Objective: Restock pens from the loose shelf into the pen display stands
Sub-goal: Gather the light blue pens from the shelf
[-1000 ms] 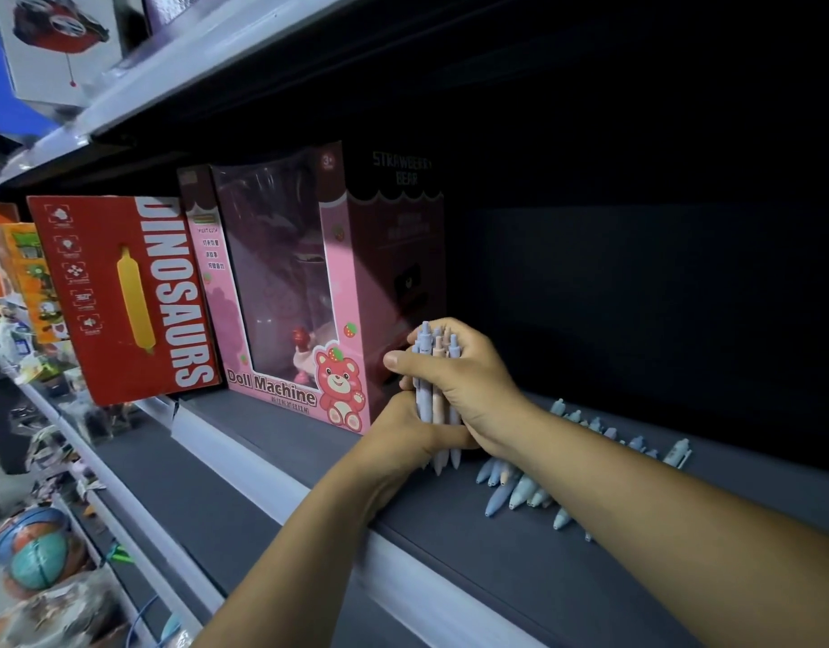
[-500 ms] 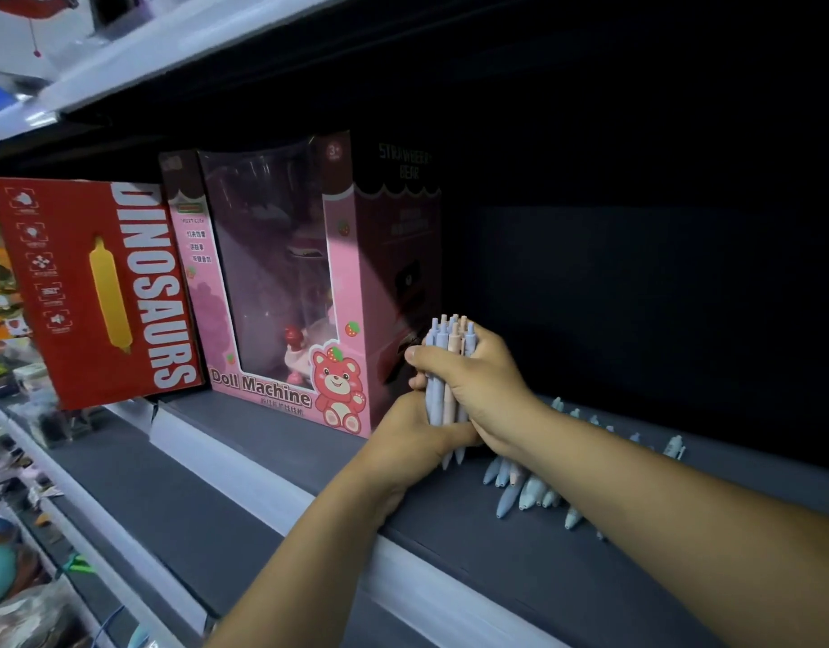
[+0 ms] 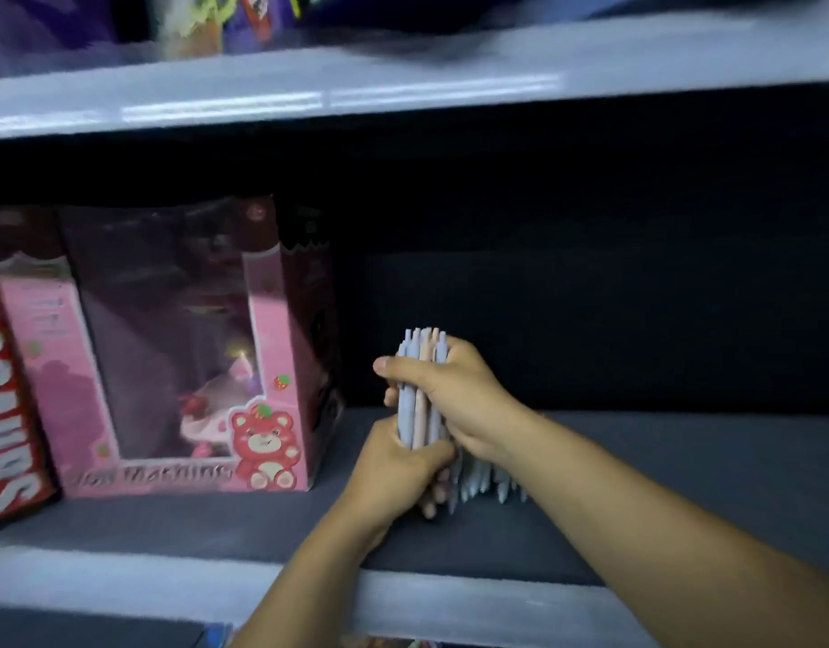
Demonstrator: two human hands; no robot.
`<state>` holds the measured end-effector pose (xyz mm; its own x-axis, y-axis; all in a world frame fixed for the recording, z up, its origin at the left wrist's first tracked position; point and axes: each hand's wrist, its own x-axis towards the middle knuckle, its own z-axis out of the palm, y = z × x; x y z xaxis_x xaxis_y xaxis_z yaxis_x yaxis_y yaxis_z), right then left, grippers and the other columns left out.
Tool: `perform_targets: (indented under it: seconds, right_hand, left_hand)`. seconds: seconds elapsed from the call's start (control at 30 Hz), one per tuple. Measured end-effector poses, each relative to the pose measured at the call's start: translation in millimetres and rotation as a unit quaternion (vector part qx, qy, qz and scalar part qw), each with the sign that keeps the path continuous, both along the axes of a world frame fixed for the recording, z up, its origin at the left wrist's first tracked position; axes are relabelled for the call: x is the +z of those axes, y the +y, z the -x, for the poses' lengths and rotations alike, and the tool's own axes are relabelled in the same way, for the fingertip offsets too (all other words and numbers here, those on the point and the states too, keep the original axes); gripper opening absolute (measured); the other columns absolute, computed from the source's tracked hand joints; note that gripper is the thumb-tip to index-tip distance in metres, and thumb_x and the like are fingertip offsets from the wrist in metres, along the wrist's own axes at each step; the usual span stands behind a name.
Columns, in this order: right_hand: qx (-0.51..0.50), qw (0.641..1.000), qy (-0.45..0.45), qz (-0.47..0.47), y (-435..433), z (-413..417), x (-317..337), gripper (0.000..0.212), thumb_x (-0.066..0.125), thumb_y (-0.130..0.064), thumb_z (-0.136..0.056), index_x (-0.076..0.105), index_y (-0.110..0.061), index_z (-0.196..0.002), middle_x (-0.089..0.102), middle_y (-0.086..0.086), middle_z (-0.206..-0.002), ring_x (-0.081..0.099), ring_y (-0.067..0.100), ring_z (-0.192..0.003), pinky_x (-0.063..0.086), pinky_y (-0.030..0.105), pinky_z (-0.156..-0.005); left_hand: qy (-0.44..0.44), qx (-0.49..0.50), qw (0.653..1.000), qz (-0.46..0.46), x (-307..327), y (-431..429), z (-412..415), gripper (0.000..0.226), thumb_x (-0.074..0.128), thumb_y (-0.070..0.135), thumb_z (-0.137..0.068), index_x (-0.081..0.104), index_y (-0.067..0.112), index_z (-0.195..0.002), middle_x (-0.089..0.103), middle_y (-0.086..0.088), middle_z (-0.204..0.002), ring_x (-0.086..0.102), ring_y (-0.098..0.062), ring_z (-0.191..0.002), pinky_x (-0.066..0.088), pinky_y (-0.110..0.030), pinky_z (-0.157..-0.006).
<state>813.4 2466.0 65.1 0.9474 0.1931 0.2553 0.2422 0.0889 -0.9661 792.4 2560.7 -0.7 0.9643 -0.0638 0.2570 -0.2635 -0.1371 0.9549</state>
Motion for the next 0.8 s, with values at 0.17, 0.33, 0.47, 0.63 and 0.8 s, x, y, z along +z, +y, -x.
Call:
perform_targets:
  seconds: [0.17,0.33,0.47,0.63,0.8]
  right_hand:
    - [-0.015,0.999,-0.029,0.008,-57,39,8,0.03,0.079,-0.013,-0.086,0.065,-0.003,-0.111,0.074,0.015,-0.104,0.072,0.028,-0.101,0.058,0.042,-0.095]
    - [-0.148,0.984,-0.08,0.06,-135,120,-8,0.043,0.073,-0.003,-0.089,0.061,-0.01,-0.129,0.072,0.007,-0.12,0.07,0.019,-0.111,0.055,0.032,-0.099]
    - [-0.275,0.953,-0.08,0.096,-211,205,-21,0.034,0.066,-0.004,-0.095,0.062,-0.011,-0.128,0.073,0.006,-0.119,0.069,0.021,-0.111,0.054,0.037,-0.101]
    - [-0.46,0.856,-0.051,0.232,-327,331,-32,0.025,0.069,-0.021,-0.095,0.064,-0.024,-0.119,0.073,-0.008,-0.11,0.07,0.01,-0.1,0.058,0.039,-0.09]
    - [-0.586,0.709,0.007,0.393,-442,489,-50,0.026,0.066,-0.026,-0.095,0.062,-0.023,-0.121,0.068,-0.009,-0.112,0.067,0.008,-0.097,0.057,0.037,-0.087]
  left_hand:
    - [0.019,-0.089,0.996,0.016,16,-30,12,0.022,0.058,-0.004,-0.086,0.055,0.009,-0.068,0.052,-0.009,-0.051,0.044,-0.017,-0.038,0.028,-0.02,-0.038]
    - [0.036,-0.21,0.977,0.029,23,-96,45,0.02,0.06,-0.004,-0.084,0.055,0.011,-0.073,0.05,-0.008,-0.053,0.04,-0.018,-0.039,0.025,-0.02,-0.04]
    - [0.049,-0.306,0.95,0.024,17,-171,95,0.031,0.065,-0.002,-0.08,0.055,0.015,-0.056,0.049,-0.014,-0.054,0.039,-0.019,-0.04,0.029,-0.023,-0.043]
    - [0.079,-0.418,0.904,0.027,11,-292,187,0.026,0.064,0.002,-0.082,0.053,0.01,-0.061,0.048,-0.007,-0.049,0.036,-0.016,-0.036,0.025,-0.019,-0.041]
    - [0.077,-0.492,0.866,0.037,2,-427,304,0.033,0.065,0.002,-0.082,0.052,0.014,-0.055,0.042,-0.012,-0.051,0.027,-0.015,-0.036,0.02,-0.018,-0.044]
